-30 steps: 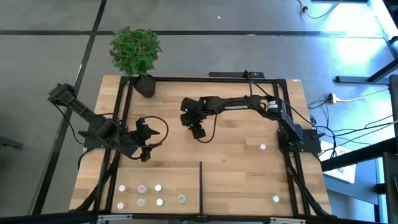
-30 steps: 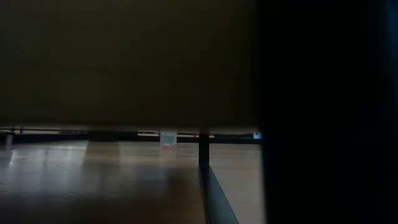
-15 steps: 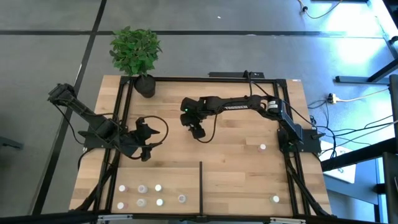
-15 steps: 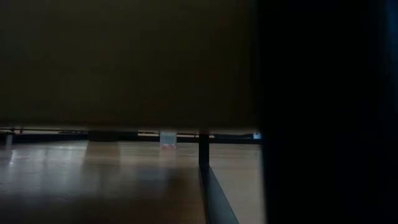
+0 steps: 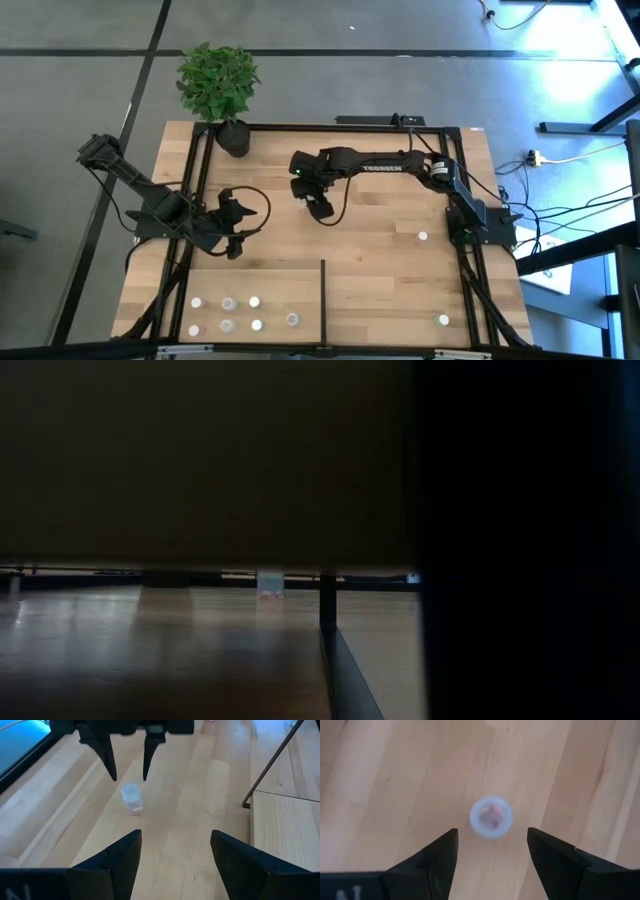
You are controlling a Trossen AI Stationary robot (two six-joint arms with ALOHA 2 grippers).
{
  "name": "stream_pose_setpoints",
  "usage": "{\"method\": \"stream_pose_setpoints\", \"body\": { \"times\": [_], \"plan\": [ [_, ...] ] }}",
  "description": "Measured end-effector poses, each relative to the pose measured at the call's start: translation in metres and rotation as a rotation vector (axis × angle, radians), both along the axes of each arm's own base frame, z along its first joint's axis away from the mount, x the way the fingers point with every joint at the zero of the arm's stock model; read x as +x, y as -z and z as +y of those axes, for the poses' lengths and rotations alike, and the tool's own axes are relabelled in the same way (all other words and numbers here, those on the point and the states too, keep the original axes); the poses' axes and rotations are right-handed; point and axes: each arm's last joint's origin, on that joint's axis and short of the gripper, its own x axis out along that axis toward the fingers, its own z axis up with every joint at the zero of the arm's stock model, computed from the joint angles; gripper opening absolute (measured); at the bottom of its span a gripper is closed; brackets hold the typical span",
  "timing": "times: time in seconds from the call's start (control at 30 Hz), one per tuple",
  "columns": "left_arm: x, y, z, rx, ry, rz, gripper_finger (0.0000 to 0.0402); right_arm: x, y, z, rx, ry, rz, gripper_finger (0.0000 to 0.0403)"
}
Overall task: Pick and place medicine bottles onto shelf by color
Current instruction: Put the left transparent pill bottle on the shelf aligned with the other transparent pill bottle
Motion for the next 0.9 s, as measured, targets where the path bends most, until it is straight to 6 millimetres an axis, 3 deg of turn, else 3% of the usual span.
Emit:
{"method": "stream_pose_setpoints", "body": {
  "times": [0.23,0.9],
  "plan": [
    [0.000,0.000,0.000,0.000,0.000,0.000,0.0231,-0.001,-0.019,0.000,0.005,0.000,0.019,0.0239],
    [0.000,0.000,0.000,0.005,-0.007,-0.002,0.0231,-0.005,-0.025,0.002,0.052,0.004,0.037,0.0239]
  ]
}}
